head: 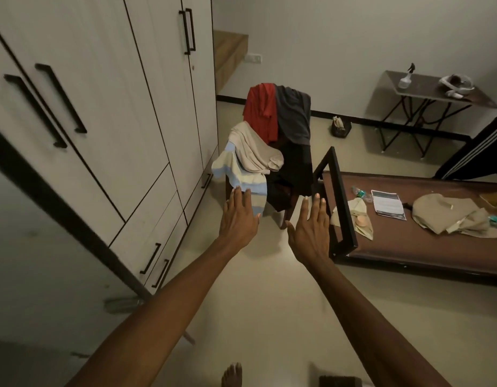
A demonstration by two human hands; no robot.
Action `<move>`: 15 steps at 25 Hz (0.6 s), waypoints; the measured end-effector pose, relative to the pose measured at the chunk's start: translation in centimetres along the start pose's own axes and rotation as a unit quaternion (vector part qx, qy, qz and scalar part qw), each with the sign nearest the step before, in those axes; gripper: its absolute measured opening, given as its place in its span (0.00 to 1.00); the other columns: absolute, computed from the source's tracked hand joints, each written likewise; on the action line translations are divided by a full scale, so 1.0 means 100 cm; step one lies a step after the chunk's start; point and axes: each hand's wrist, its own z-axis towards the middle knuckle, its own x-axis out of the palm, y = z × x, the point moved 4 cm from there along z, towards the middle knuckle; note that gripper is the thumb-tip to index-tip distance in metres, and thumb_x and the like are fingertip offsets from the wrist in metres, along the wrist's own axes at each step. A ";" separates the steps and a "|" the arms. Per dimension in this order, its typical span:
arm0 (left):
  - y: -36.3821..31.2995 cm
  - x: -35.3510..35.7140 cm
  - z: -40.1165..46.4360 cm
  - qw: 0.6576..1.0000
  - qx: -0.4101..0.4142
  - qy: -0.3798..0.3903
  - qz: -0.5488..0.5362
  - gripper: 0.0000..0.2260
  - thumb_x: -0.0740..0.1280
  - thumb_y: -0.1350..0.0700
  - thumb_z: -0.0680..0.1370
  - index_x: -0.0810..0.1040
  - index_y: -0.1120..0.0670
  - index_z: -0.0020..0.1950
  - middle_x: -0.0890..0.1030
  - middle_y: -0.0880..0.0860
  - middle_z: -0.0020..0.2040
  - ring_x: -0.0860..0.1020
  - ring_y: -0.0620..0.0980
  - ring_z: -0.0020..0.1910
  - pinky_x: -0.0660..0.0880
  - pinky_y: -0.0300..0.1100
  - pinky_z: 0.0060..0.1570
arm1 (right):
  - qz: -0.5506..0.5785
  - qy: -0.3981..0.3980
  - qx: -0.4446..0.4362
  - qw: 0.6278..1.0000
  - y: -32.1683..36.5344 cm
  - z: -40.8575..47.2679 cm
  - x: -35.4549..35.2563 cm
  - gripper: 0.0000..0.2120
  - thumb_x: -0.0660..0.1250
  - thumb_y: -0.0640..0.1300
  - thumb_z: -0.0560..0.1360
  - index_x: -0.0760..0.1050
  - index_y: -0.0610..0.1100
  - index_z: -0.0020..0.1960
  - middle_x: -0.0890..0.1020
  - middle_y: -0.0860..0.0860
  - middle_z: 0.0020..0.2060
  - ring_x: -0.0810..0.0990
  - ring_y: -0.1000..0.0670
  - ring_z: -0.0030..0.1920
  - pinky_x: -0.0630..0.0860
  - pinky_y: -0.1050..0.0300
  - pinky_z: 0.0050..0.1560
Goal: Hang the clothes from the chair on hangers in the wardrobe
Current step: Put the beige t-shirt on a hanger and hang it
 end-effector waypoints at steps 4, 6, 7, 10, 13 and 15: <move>0.000 0.018 0.070 0.999 -0.030 0.011 -0.028 0.36 0.64 0.45 0.81 0.53 0.58 0.82 0.55 0.63 0.81 0.57 0.61 0.80 0.62 0.53 0.75 | 0.014 0.019 0.007 1.000 -0.018 0.072 0.027 0.39 0.59 0.61 0.83 0.49 0.40 0.83 0.48 0.37 0.82 0.46 0.36 0.82 0.45 0.44 0.78; 0.000 0.033 0.095 0.998 -0.049 0.011 -0.045 0.35 0.65 0.45 0.81 0.53 0.58 0.82 0.55 0.62 0.81 0.57 0.61 0.80 0.62 0.53 0.75 | 0.018 0.022 0.013 1.000 -0.027 0.098 0.043 0.39 0.59 0.60 0.83 0.49 0.39 0.83 0.49 0.36 0.82 0.48 0.35 0.82 0.49 0.43 0.79; 0.000 0.041 0.109 0.997 -0.059 0.014 -0.054 0.35 0.65 0.46 0.81 0.53 0.58 0.82 0.55 0.62 0.81 0.56 0.61 0.80 0.61 0.53 0.75 | 0.027 0.022 0.018 0.999 -0.032 0.113 0.050 0.39 0.60 0.60 0.83 0.49 0.39 0.83 0.50 0.36 0.82 0.48 0.35 0.82 0.50 0.43 0.79; -0.004 0.079 0.169 0.994 -0.079 0.030 -0.072 0.34 0.64 0.46 0.81 0.53 0.58 0.82 0.56 0.62 0.81 0.57 0.61 0.80 0.62 0.53 0.74 | 0.052 0.044 0.028 0.997 -0.051 0.181 0.080 0.39 0.59 0.60 0.83 0.48 0.41 0.83 0.49 0.38 0.82 0.48 0.36 0.82 0.50 0.44 0.79; -0.010 0.115 0.226 0.993 -0.099 0.042 -0.057 0.34 0.65 0.47 0.81 0.55 0.58 0.81 0.57 0.62 0.80 0.59 0.61 0.79 0.64 0.54 0.74 | 0.061 0.064 0.024 0.996 -0.068 0.244 0.105 0.38 0.60 0.60 0.83 0.48 0.41 0.83 0.49 0.39 0.83 0.49 0.37 0.82 0.52 0.44 0.78; -0.010 0.126 0.260 0.991 -0.111 0.051 -0.059 0.34 0.65 0.46 0.81 0.56 0.59 0.81 0.59 0.63 0.80 0.60 0.61 0.78 0.64 0.54 0.74 | 0.074 0.074 0.007 0.994 -0.078 0.280 0.113 0.38 0.61 0.59 0.83 0.50 0.41 0.83 0.50 0.38 0.82 0.50 0.37 0.82 0.53 0.44 0.78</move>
